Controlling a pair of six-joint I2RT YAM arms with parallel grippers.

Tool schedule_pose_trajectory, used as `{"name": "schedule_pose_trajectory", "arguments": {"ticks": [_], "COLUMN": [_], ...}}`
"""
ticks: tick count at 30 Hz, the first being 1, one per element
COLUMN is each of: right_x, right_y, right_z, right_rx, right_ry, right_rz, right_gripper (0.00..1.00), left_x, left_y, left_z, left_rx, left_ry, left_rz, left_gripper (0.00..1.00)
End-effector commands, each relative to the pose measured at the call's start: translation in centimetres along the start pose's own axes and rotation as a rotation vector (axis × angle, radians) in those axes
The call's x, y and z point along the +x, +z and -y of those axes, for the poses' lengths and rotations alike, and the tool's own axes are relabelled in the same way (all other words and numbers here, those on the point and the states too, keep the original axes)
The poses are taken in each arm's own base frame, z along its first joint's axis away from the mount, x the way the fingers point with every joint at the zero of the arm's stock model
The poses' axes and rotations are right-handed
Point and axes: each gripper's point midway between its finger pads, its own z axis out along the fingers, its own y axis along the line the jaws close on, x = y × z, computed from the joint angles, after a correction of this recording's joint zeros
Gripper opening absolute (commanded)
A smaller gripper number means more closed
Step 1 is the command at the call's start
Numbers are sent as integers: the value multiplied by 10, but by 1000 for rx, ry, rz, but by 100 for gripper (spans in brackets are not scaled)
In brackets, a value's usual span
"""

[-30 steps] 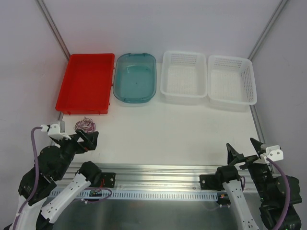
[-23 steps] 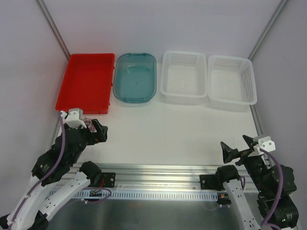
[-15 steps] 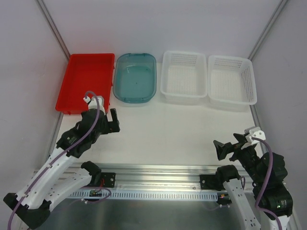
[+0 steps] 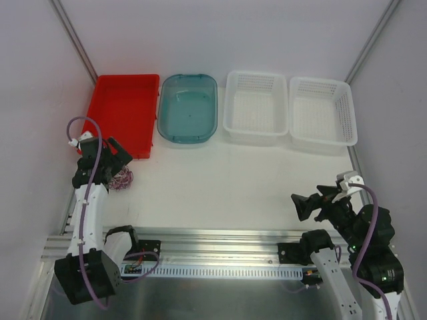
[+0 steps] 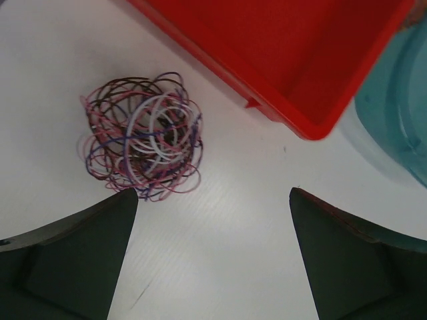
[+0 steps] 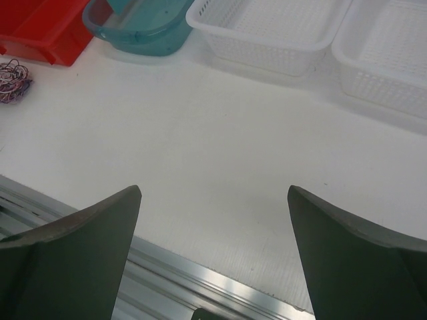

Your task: Untangle the cables

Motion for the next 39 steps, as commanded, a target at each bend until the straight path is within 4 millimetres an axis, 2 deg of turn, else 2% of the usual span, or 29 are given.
{"name": "schedule_pose_trajectory", "arguments": {"ticks": [1, 2, 8, 12, 19, 22, 25, 26, 27, 29, 30, 34, 35, 36, 38, 39], "right_x": [2, 7, 16, 25, 37, 40, 44, 47, 46, 47, 48, 47, 46, 46, 46, 43], "right_y": [14, 17, 29, 35, 38, 36, 37, 38, 38, 40, 40, 42, 43, 43, 47, 49], "right_z": [-8, -9, -24, -29, -21, -18, -15, -15, -15, -17, -19, -31, -34, -39, -43, -48], "right_rx": [-44, -56, -143, -179, -136, -122, -107, -106, -110, -120, -128, -207, -219, -249, -276, -305], "right_ry": [65, 77, 143, 159, 151, 147, 150, 150, 151, 155, 163, 174, 180, 189, 219, 228], "right_rz": [-33, -48, -70, -111, -159, -160, -166, -171, -169, -172, -176, -173, -169, -176, -185, -176], "right_gripper": [97, 97, 97, 97, 97, 97, 97, 97, 97, 97, 97, 97, 97, 97, 97, 97], "left_x": [-2, -1, 7, 32, 67, 77, 84, 87, 86, 92, 92, 112, 116, 128, 139, 153], "left_y": [18, 23, 49, 70, 88, 90, 89, 88, 87, 83, 81, 69, 66, 59, 49, 40], "left_z": [-21, -36, -47, -60, -72, -72, -69, -65, -61, -49, -43, -12, -3, 16, 35, 52], "left_rx": [-23, -64, -110, -180, -248, -252, -241, -231, -220, -194, -180, -95, -63, 4, 73, 132], "left_ry": [-173, -220, -306, -329, -361, -366, -359, -340, -318, -256, -230, -105, -79, -15, 65, 139], "left_rz": [13, 14, -52, -160, -293, -328, -353, -356, -351, -356, -350, -378, -388, -418, -446, -467], "left_gripper": [99, 99, 99, 99, 98, 89, 69, 63, 51, 39, 28, 13, 11, 10, 11, 12]}}
